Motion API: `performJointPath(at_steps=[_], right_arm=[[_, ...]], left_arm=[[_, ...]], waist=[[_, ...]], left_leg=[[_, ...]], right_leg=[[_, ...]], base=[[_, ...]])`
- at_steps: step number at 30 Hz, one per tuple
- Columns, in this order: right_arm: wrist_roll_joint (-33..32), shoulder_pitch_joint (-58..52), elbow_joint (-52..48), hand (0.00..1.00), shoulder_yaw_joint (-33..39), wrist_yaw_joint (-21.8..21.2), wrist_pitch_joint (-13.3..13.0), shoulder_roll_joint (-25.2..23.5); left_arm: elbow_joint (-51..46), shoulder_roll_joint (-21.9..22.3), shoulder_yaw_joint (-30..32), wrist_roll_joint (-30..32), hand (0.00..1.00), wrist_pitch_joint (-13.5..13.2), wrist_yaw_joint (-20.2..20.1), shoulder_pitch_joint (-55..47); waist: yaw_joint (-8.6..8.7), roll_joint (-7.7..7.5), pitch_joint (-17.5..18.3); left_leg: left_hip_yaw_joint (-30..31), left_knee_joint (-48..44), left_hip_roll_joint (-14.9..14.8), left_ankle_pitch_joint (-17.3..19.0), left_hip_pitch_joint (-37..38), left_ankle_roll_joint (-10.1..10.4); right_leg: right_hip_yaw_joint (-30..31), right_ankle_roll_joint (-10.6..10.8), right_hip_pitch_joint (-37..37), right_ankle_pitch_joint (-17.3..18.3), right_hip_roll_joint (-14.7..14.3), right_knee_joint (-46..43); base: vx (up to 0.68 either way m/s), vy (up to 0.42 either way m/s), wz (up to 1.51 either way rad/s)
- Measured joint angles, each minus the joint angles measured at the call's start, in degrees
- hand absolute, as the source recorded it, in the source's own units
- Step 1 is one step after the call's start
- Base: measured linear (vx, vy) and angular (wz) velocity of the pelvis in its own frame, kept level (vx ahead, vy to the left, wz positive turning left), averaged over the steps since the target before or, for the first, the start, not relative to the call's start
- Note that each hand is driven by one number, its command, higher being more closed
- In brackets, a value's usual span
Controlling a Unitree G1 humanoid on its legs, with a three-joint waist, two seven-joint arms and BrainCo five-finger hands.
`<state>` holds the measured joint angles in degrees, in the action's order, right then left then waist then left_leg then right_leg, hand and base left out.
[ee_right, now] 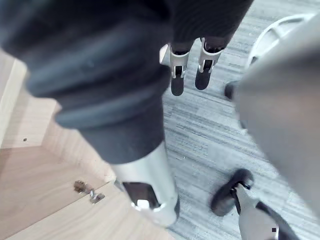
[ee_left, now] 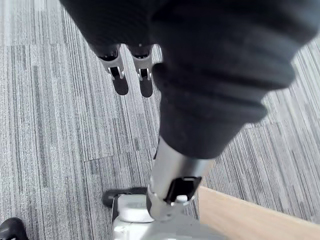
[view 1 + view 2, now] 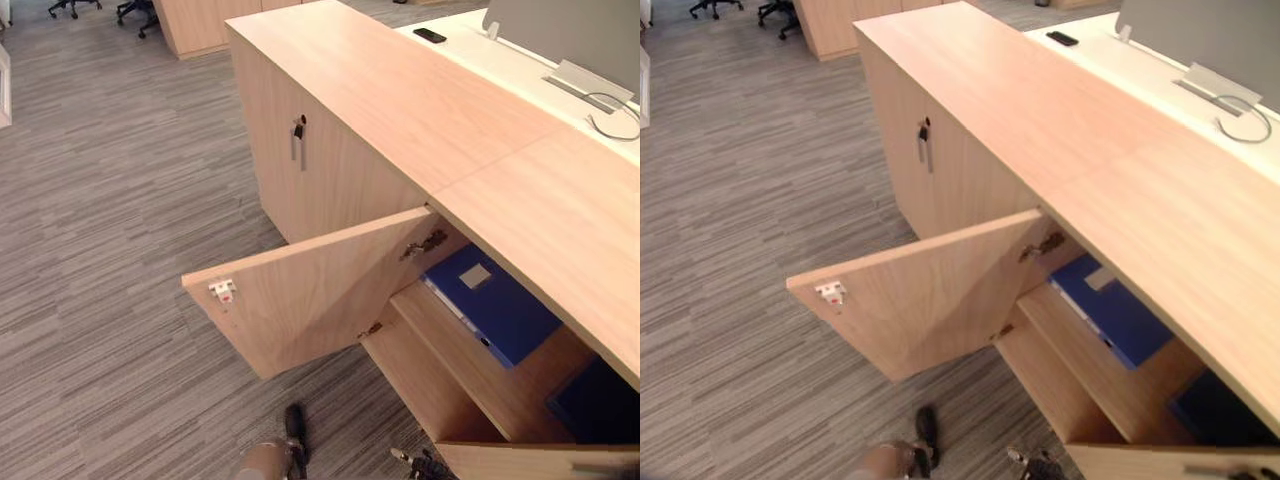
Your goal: Walk over to the cabinet, pick up the folder, carry it to the office cabinet, place the folder inside the office cabinet, then close the office cabinet door
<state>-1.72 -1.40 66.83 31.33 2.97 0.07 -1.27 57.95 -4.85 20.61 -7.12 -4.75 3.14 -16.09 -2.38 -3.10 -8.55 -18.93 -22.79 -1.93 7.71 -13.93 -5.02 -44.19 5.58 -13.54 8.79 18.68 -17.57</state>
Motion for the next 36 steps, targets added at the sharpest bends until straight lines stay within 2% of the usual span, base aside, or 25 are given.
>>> performJointPath(at_steps=[1, 2, 3, 4, 5, 6, 7, 8, 9, 10, 11, 12, 14, 15, 17, 19, 26, 29, 36], right_arm=[[-0.1, -0.5, 0.3, 0.0, 1.2, 0.0, 0.1, 0.1], [-0.1, -0.5, 0.4, 0.0, 1.2, 0.0, 0.1, 0.3], [-0.9, -0.3, 0.3, 0.0, 1.1, 0.0, 0.0, 0.4], [-1.7, -0.5, 0.5, 0.0, 1.2, 0.0, -0.1, 0.5], [-1.7, -0.5, 0.7, 0.0, 1.2, 0.1, -0.1, 0.6], [-1.8, -0.2, 0.8, 0.0, 1.1, 0.3, -0.2, 2.1], [-1.9, 0.1, 0.7, 0.0, 1.1, 0.3, -0.3, 2.8], [-2.1, 0.2, 0.2, 0.0, 1.0, 0.4, -0.8, 3.5], [-2.1, -0.3, -0.6, 0.0, 1.0, 0.5, -0.7, 4.1], [-2.0, -0.7, -1.2, 0.0, 0.9, 0.5, -0.7, 4.5], [-1.8, -0.8, -1.5, 0.0, 1.3, 0.6, -0.4, 4.6], [-1.9, -0.9, -1.3, 0.0, 1.4, 0.5, -0.2, 4.1], [-1.9, -1.3, -0.9, 0.0, 2.9, 0.5, 0.1, 4.2], [-1.7, -1.6, -0.8, 0.0, 2.8, 0.3, 0.2, 3.9], [-1.7, -2.2, -0.8, 0.0, 2.9, 0.0, 0.2, 3.5], [-1.6, -2.3, -0.8, 0.0, 2.9, -0.3, 0.4, 3.5], [-1.6, -3.0, -1.0, 0.0, 2.3, -0.7, 0.6, 3.4], [-1.6, -3.8, -2.2, 0.0, 0.2, -1.0, 0.6, 3.4], [-1.6, -5.2, -4.0, 0.0, -2.5, -2.6, 0.5, 4.0]], left_arm=[[0.1, 0.0, -0.3, -0.2, 0.0, -0.1, 0.3, 0.7], [0.1, 0.2, -0.6, -0.2, 0.0, -0.3, 0.3, 1.3], [0.1, 0.0, -1.6, -0.3, 0.0, -0.7, 0.3, 1.7], [0.0, -0.7, -2.8, -0.3, 0.0, -1.0, 0.3, 1.9], [-0.1, -0.6, -2.8, -0.4, 0.0, -1.2, 0.3, 2.0], [0.2, 0.7, -2.5, -0.4, 0.0, -1.0, 0.6, 2.8], [0.2, 1.6, -2.7, -0.4, 0.0, -1.0, 0.7, 2.4], [0.2, 2.6, -3.0, -0.4, 0.0, -0.8, 0.9, 1.1], [0.1, 2.5, -4.1, -0.1, 0.0, -0.8, 0.9, 0.6], [0.1, 2.4, -5.0, 0.0, 0.0, -0.7, 1.0, 0.7], [1.2, 0.8, -6.7, 1.7, 0.0, -0.3, 1.4, 1.8], [0.9, -0.7, -7.3, 2.1, 0.0, -0.3, 1.3, 2.1], [0.3, -1.1, -7.1, 2.3, 0.0, -0.3, 1.3, 2.5], [-0.6, -1.4, -6.6, 2.5, 0.0, -0.3, 1.3, 2.6], [-0.8, -1.5, -6.4, 2.7, 0.0, -0.4, 1.3, 3.4], [-2.1, -0.2, -6.2, 2.9, 0.0, -0.4, 0.9, 3.6], [-12.0, -0.2, -6.3, 4.1, 0.0, 0.2, -0.4, 5.9], [-14.5, -3.3, -6.2, 5.9, 0.0, 0.4, -0.3, 9.4], [-23.3, -14.0, -7.2, 10.4, 0.0, 1.2, 0.1, 21.3]], waist=[[1.12, 0.19, 0.0], [1.28, 0.44, -0.1], [1.66, 0.72, 0.2], [2.32, 0.18, 0.5], [2.62, -0.17, 0.5], [2.54, 1.55, 0.0], [2.44, 3.11, -0.1], [2.54, 4.47, 0.3], [2.84, 5.29, 0.7], [3.13, 5.94, 0.8], [3.33, 5.77, 0.5], [3.58, 4.41, 0.1], [3.66, 4.29, 0.4], [3.79, 4.45, 0.4], [3.99, 4.26, 0.8], [4.47, 4.15, 1.6], [4.96, 4.13, 2.1], [5.45, 4.15, 2.3], [6.18, 4.26, 2.4]], left_leg=[[1.1, 3.2, 0.7, -1.5, 1.4, 0.3], [1.9, 4.9, 0.7, -2.8, 2.2, 0.7], [4.9, 8.1, 1.3, -5.6, 3.2, 2.3], [10.2, 9.3, 3.7, -7.4, 3.1, 4.5], [12.1, 8.3, 4.8, -5.9, 2.9, 4.8], [13.0, -0.3, 4.5, -0.3, -0.4, 3.3], [13.1, -6.6, 3.3, 1.9, -2.8, 3.9], [12.9, -15.3, -0.1, 5.4, -4.0, 6.0], [13.2, -15.9, -4.2, 6.6, -2.2, 7.9], [14.2, -13.6, -5.3, 7.6, -1.3, 10.1], [14.5, -8.8, -2.7, 8.8, 1.1, 9.0], [13.5, -4.5, -0.7, 6.3, 2.6, 7.9], [12.9, 0.0, 0.2, 3.9, 4.5, 7.2], [12.8, 3.7, 0.4, 2.1, 6.2, 7.2], [12.9, 6.8, 0.5, 0.5, 7.7, 7.5], [12.9, 11.6, 0.3, -1.7, 9.7, 8.5], [11.5, 23.9, -1.2, -7.8, 16.5, 9.9], [10.7, 28.0, -1.4, -9.9, 19.1, 10.0], [8.9, 28.1, -1.4, -9.7, 20.1, 9.8]], right_leg=[[0.9, 2.3, 1.2, 2.4, -0.2, -0.2], [1.4, 2.6, 2.1, 3.0, -1.2, 0.7], [3.1, 2.3, 4.8, 3.2, -3.0, 2.2], [4.1, 0.9, 7.7, 2.1, -2.2, 2.8], [4.6, -0.6, 9.4, 0.0, -0.4, 2.6], [5.7, 1.6, 10.7, 1.2, 1.3, -1.2], [6.2, 1.5, 11.6, 1.3, 1.6, -2.6], [7.4, 1.5, 13.3, 1.3, 2.7, -4.9], [9.3, 1.6, 14.7, 1.4, 3.6, -6.8], [10.3, 1.7, 15.3, 1.5, 3.8, -7.9], [12.5, 1.7, 17.4, 1.4, 5.4, -9.3], [13.4, 1.0, 18.5, -0.1, 6.8, -8.3], [13.7, 1.2, 18.5, -2.5, 6.5, -5.7], [14.7, 1.4, 18.5, -2.7, 4.7, -3.0], [14.7, 1.2, 18.4, -3.3, 3.0, -1.1], [14.7, 1.8, 18.4, -3.5, 2.4, -0.8], [14.8, 0.6, 17.3, -2.9, 0.0, -0.2], [15.0, 0.6, 16.7, -2.9, -0.7, 0.3], [16.3, 0.6, 16.6, -2.9, -1.4, 0.3]], base=[[0.24, 0.036, 0.18], [0.13, 0.019, 0.46], [0.12, -0.06, 0.56], [0.07, -0.093, 0.57], [0.05, -0.048, 0.4], [0.0, 0.041, -0.07], [0.04, 0.152, -0.72], [0.11, 0.22, -1.21], [0.14, 0.245, -1.17], [0.09, 0.337, -0.84], [0.01, 0.327, -0.38], [-0.04, 0.287, -0.26], [-0.08, 0.098, -0.1], [-0.07, -0.002, -0.11], [-0.04, -0.08, -0.02], [0.0, -0.118, -0.02], [0.03, -0.105, -0.09], [0.02, -0.003, -0.08], [0.02, 0.005, -0.09]])
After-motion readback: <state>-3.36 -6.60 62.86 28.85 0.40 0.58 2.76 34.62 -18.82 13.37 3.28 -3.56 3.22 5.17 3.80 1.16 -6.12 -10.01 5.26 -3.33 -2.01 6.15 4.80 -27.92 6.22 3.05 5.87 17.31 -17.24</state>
